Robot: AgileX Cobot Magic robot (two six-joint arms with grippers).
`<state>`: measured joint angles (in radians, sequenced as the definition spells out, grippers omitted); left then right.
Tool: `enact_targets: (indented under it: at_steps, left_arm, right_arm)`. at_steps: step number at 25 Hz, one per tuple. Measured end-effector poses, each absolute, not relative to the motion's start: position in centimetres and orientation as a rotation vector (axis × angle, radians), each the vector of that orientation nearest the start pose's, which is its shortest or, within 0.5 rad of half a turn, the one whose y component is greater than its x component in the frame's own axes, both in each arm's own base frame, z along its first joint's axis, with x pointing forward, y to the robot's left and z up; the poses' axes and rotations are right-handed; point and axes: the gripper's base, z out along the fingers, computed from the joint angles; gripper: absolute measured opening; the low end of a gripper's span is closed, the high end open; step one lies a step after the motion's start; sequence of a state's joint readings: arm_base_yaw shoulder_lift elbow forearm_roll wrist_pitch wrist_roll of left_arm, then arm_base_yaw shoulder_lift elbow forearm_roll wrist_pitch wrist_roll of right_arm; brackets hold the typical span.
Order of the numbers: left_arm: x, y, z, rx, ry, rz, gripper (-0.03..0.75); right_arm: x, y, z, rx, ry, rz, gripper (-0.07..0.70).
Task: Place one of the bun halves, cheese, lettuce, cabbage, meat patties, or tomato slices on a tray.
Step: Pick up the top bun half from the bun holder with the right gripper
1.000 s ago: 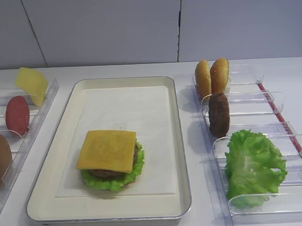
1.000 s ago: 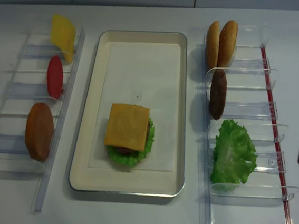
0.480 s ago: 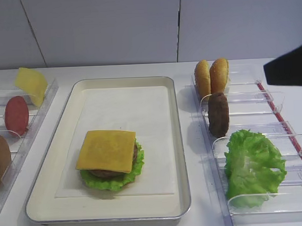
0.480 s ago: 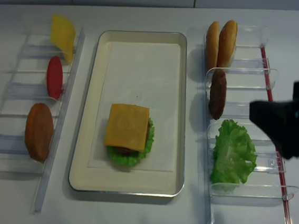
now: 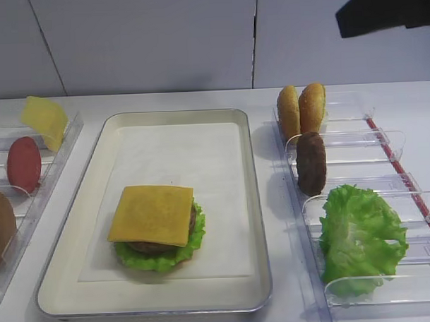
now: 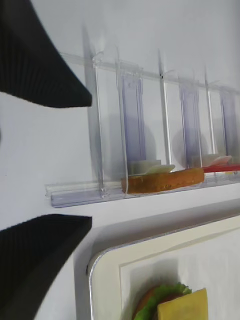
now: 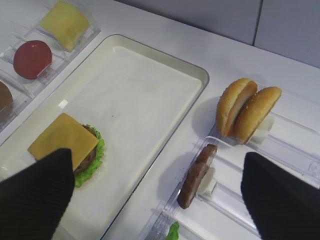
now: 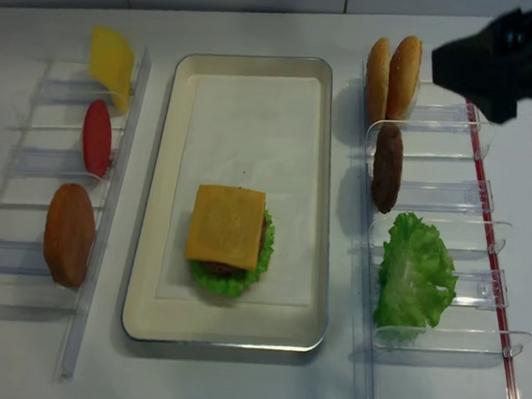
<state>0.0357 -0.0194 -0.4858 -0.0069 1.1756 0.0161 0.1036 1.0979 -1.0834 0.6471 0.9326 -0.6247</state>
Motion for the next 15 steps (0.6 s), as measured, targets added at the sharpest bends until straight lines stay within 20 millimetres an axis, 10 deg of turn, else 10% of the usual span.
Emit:
enact_targets:
  at_steps: [15]
  left_arm:
    - [-1.1, -0.1, 26.4, -0.02, 2.154, 0.022, 0.465]
  right_arm:
    - [30.8, 13.2, 35.1, -0.47, 2.378, 0.2, 0.693]
